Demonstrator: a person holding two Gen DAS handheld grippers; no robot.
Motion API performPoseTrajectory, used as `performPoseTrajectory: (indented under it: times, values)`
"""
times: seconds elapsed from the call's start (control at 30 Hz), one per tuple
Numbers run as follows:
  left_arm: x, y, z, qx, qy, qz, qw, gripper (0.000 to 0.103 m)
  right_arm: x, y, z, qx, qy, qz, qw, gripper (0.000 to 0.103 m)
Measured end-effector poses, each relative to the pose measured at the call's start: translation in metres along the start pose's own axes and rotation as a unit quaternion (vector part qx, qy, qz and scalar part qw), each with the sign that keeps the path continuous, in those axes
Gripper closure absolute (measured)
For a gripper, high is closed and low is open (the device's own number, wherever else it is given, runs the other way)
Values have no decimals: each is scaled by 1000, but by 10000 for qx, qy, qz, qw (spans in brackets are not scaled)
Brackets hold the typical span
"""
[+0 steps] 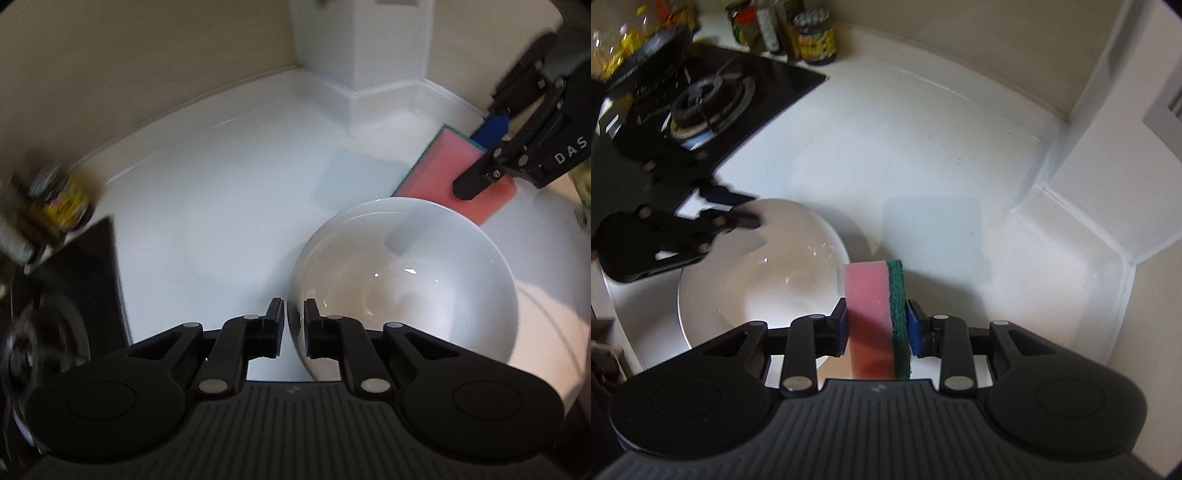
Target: Clean bowl
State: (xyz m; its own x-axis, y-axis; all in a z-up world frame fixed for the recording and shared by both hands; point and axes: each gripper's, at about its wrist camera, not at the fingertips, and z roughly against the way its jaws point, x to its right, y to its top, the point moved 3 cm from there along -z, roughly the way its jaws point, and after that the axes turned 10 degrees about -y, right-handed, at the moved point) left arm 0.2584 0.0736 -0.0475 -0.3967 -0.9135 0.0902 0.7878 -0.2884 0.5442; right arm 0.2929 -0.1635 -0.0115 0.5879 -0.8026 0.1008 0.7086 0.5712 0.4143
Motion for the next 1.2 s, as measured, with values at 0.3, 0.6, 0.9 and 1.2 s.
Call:
performPoseTrajectory:
  times: [0.3, 0.6, 0.9, 1.2]
  values:
    - [7, 9, -13, -174, -39, -545, 9984, 94, 13, -12, -2, 40, 180, -515, 9985, 76]
    - [11, 34, -35, -115, -275, -1160, 9928, 94, 14, 8, -15, 99, -180, -249, 9995, 76]
    - [6, 1, -7, 9, -195, 343, 9992, 92, 21, -7, -9, 180, 12, -485, 9987, 76]
    - [13, 25, -24, -221, -59, -829, 9963, 94, 16, 5, -15, 187, -129, -424, 9988, 76]
